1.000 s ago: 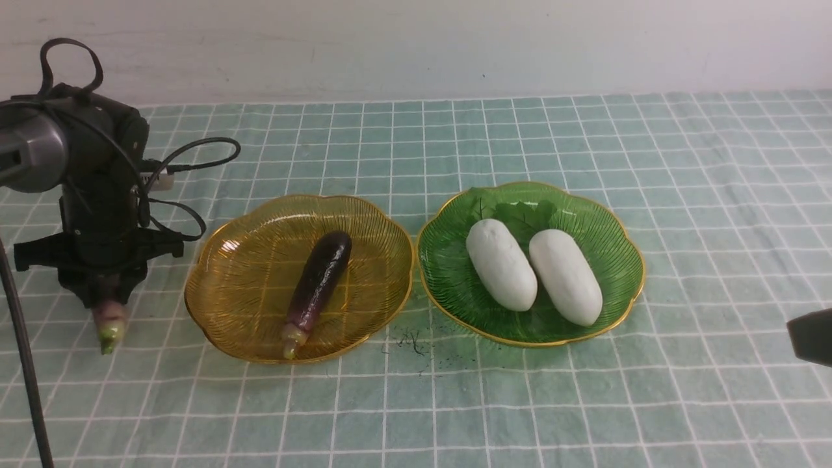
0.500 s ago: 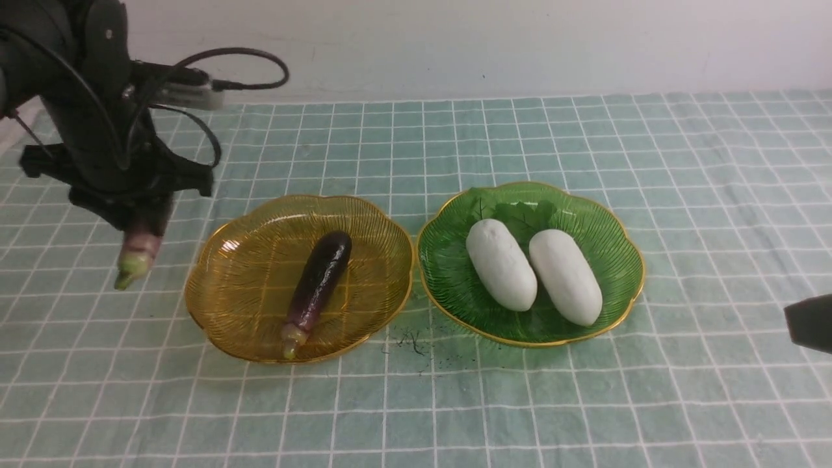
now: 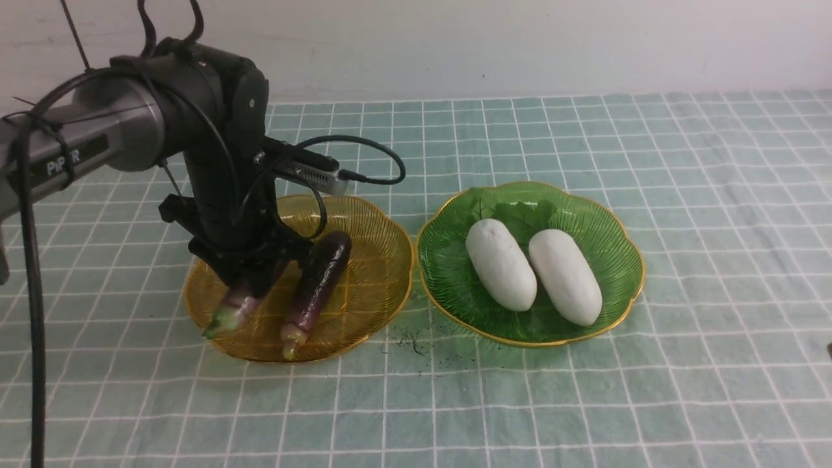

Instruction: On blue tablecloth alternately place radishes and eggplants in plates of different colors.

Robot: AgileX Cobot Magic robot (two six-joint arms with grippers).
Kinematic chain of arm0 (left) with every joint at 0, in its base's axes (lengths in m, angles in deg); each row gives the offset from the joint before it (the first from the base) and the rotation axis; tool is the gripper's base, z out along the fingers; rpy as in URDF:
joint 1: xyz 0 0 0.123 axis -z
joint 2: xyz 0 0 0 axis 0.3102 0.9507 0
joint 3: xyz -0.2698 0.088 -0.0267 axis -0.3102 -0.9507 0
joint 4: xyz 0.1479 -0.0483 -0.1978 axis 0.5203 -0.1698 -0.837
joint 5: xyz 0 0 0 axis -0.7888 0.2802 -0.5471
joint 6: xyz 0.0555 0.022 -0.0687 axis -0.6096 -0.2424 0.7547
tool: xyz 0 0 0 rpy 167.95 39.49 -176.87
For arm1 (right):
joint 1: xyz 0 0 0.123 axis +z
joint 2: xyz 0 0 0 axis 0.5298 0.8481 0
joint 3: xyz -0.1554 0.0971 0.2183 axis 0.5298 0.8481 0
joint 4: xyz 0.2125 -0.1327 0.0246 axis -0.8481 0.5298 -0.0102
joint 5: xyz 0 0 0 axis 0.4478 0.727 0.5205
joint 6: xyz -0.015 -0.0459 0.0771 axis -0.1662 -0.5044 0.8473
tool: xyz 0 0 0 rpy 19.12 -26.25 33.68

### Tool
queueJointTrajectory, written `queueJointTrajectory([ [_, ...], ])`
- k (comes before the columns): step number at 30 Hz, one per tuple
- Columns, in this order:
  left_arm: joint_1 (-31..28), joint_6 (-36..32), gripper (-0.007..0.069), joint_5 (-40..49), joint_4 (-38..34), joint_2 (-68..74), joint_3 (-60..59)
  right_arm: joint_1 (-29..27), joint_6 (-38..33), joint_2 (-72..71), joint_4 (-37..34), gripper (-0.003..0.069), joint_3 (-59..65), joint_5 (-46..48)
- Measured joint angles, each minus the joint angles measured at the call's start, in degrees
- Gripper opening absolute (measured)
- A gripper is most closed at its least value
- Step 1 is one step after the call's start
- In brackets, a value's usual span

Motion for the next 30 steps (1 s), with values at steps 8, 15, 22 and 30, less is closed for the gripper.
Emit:
queueJointTrajectory([
  [8,0.88,0.00,0.0398,-0.05,-0.18,0.45,0.00,0.00,2.20,-8.88,3.30,-0.0009,0.00,0.38],
  [15,0.88,0.00,0.0414,-0.05,-0.13,0.45,0.00,0.00,5.50,-27.39,9.13,-0.0014,0.93,0.99],
  [22,0.88,0.00,0.0414,0.00,-0.13,0.45,0.00,0.00,5.97,-41.52,9.92,-0.0015,11.13,-9.29],
  [30,0.94,0.00,0.0414,0.05,-0.13,0.45,0.00,0.00,6.12,-44.45,9.92,-0.0015,27.48,-32.56],
])
